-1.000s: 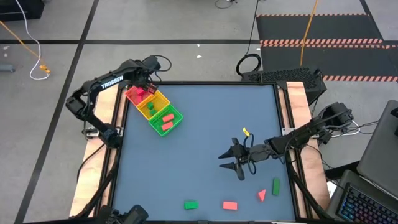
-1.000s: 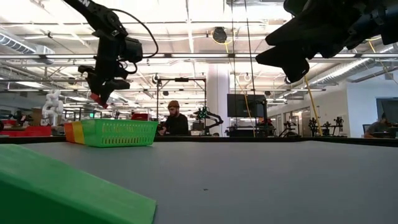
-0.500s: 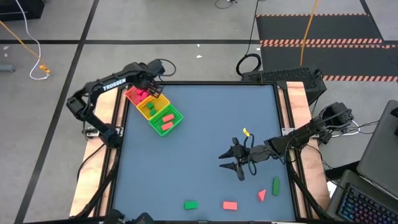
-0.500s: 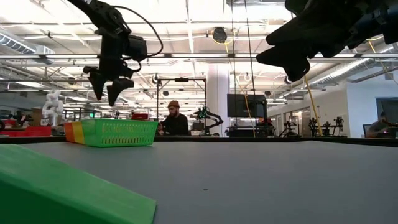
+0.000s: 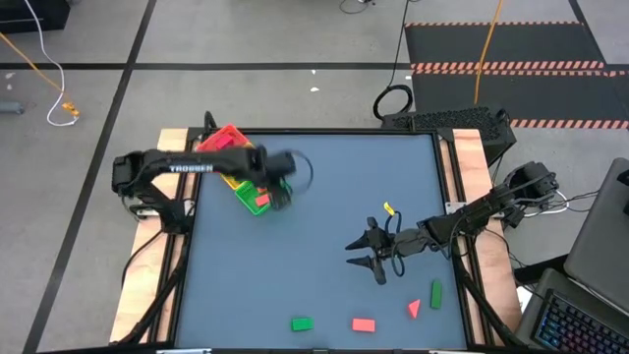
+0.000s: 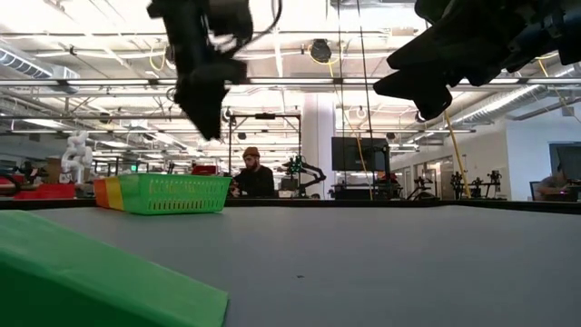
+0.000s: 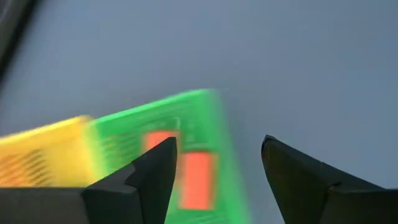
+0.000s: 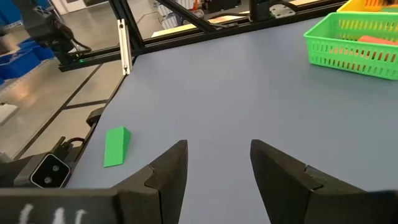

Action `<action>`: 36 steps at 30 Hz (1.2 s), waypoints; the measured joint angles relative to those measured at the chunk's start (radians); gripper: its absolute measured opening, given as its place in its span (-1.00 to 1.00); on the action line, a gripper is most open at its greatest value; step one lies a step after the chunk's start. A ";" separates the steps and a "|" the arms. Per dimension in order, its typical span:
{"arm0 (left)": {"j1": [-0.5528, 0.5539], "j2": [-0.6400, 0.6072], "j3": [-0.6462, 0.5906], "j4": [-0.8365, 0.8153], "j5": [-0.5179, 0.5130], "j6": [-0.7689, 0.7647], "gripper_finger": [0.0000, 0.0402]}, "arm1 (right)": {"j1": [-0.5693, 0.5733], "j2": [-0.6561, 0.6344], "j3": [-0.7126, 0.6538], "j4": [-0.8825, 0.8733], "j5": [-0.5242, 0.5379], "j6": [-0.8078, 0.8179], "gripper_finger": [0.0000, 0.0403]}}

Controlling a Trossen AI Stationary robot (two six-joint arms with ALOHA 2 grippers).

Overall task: Sort & place blocks by color
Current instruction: Put the green block piece on the left into the yellow basket

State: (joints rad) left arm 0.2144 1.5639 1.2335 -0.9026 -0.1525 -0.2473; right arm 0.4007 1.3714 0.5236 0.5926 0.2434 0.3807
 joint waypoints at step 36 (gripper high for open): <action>-0.950 0.325 0.000 0.610 -0.188 -0.524 0.12 | 0.034 0.004 0.000 0.001 0.050 0.072 -0.15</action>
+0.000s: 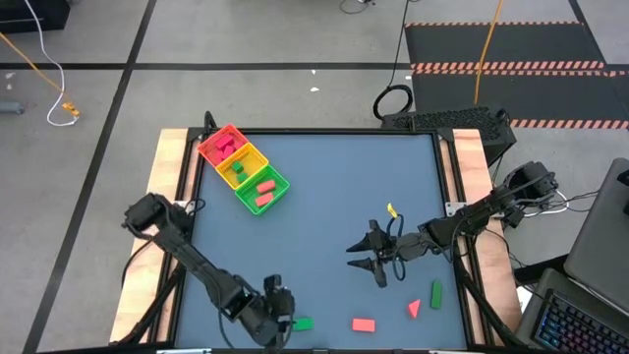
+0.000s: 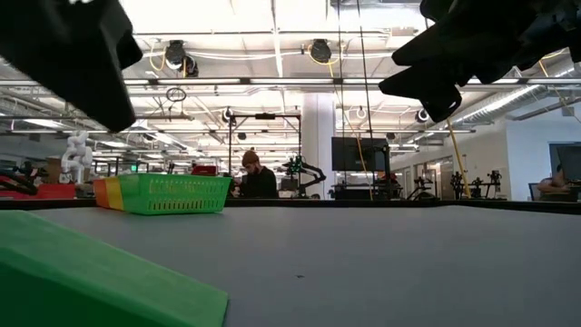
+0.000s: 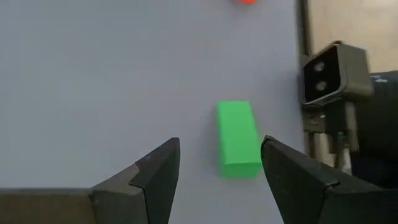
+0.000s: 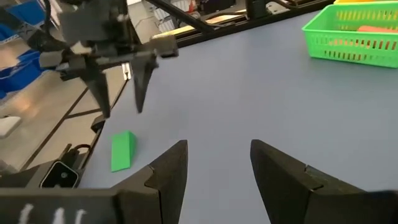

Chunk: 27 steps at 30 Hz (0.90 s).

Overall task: Sort & place blocks by color
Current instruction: Put the green block piece on the left into the yellow basket

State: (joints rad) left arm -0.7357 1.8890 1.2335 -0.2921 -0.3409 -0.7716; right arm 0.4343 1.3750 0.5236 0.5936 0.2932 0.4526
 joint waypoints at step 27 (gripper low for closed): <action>-0.061 0.184 0.002 0.127 -0.123 -0.076 0.12 | 0.000 0.001 0.000 -0.001 0.024 0.033 -0.15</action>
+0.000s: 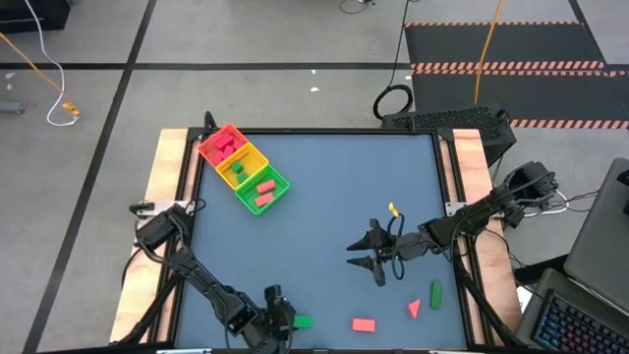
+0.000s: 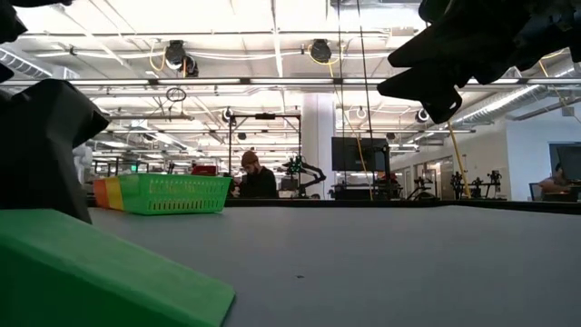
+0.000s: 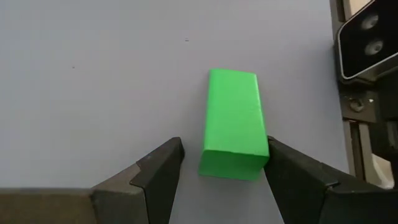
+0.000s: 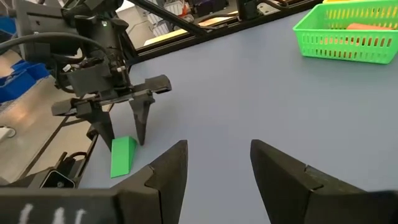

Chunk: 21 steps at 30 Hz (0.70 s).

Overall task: Sort & place blocks by color
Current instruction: Put the green block piece on the left into the yellow basket

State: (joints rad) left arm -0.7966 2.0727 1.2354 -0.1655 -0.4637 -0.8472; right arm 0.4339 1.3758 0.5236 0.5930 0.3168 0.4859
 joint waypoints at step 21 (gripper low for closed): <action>-0.001 0.005 -0.002 0.039 -0.098 0.029 -0.12 | 0.000 0.000 0.000 0.000 0.000 -0.016 -0.15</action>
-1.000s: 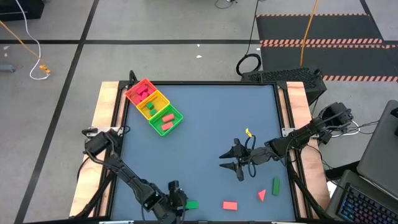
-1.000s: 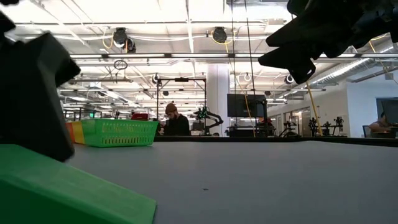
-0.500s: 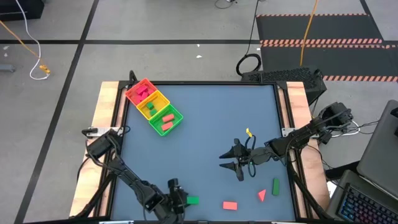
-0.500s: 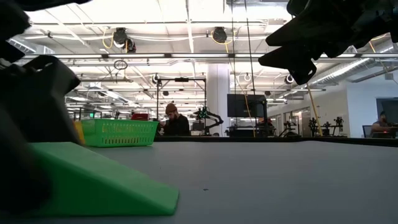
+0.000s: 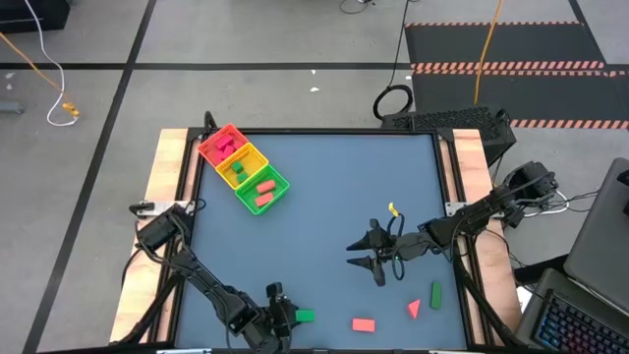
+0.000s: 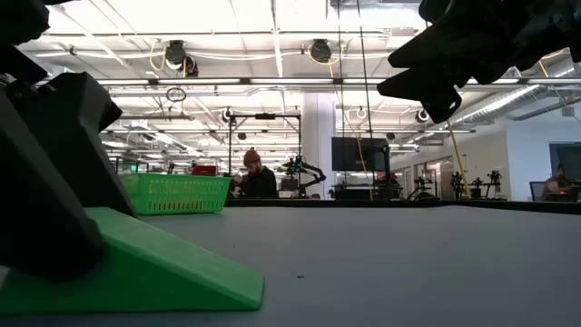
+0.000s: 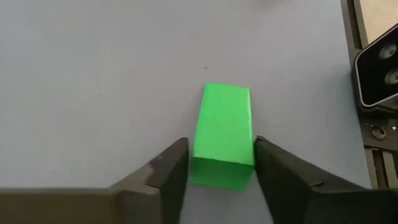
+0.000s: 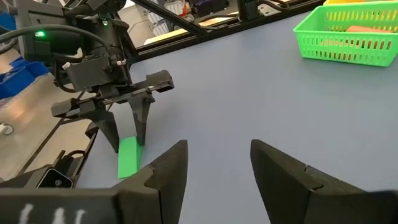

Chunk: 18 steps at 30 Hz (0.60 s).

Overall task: Sort & place blocks by color
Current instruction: Put the green block piece on the left into the yellow basket

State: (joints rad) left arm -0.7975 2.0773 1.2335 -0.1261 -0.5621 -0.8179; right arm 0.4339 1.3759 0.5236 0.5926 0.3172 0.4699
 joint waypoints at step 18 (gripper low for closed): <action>0.054 -0.085 -0.002 -0.146 -0.006 0.012 -0.37 | 0.000 0.000 0.000 -0.002 0.009 -0.003 -0.15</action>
State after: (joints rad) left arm -0.7439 1.9922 1.2320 -0.2719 -0.5685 -0.8055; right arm 0.4339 1.3762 0.5236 0.5909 0.3265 0.4668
